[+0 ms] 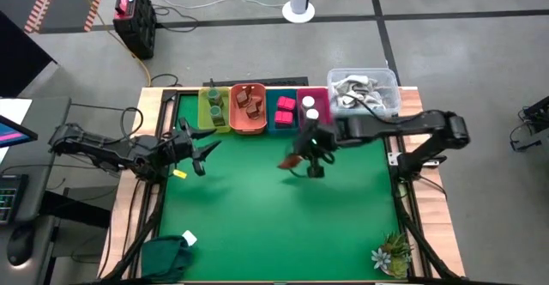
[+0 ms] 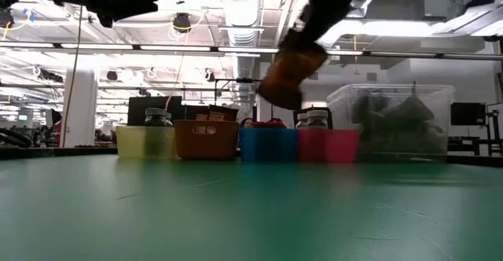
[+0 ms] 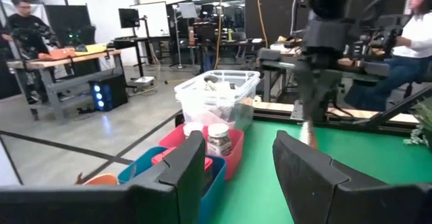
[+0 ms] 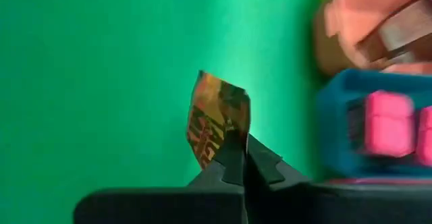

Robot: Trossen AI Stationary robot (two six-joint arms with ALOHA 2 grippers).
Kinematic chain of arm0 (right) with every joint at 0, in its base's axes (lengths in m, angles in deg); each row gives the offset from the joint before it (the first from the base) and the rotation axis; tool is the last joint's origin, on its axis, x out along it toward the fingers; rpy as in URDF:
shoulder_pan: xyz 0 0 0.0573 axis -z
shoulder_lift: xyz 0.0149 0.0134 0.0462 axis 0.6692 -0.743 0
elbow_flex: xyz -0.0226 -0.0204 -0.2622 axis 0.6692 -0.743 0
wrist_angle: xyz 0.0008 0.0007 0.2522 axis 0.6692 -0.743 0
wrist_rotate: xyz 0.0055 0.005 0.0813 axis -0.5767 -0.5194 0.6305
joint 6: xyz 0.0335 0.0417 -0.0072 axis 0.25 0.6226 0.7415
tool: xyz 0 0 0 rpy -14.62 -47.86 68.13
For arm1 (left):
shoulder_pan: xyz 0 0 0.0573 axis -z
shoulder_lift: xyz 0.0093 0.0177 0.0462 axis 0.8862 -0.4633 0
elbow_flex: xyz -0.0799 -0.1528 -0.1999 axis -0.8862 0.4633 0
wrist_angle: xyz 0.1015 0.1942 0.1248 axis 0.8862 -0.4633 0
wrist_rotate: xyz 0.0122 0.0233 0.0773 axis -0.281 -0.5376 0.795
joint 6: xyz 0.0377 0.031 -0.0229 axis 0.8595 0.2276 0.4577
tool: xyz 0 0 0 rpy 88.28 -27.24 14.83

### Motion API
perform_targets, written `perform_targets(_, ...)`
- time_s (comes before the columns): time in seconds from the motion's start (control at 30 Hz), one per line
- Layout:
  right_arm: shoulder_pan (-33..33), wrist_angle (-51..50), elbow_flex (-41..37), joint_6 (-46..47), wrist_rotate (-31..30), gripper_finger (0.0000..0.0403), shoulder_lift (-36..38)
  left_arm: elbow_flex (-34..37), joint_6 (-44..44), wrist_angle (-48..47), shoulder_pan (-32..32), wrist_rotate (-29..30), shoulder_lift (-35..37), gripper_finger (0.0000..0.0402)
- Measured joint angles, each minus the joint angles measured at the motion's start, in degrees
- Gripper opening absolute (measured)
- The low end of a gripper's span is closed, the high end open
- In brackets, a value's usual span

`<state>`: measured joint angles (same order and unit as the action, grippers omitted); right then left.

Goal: Sort spices by type
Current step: Put the orange seasoning bag into the orange bin

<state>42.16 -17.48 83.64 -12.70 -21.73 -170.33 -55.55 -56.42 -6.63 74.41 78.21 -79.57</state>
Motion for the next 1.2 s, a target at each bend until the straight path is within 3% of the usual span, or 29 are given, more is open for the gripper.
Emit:
perform_targets(0.33,7.1,-0.3,20.2,-14.2,-0.2,0.0014,-19.3,0.0,0.3,-0.4,-1.1,0.6,0.0,0.0164)
perform_targets(0.63,10.1,0.1,36.8,-24.8,0.0,0.0019,-28.9,0.0,0.2,-3.6,-1.1,0.6,0.0,0.0164)
perform_targets(0.83,13.4,3.6,38.5,-29.1,0.2,0.0019,-32.5,0.0,-0.3,-5.4,-1.1,0.7,0.0,0.0164)
perform_targets(1.2,17.2,5.5,38.4,-29.0,1.8,0.002,-34.3,0.0,-5.1,-10.4,-1.1,0.8,0.0,0.0164)
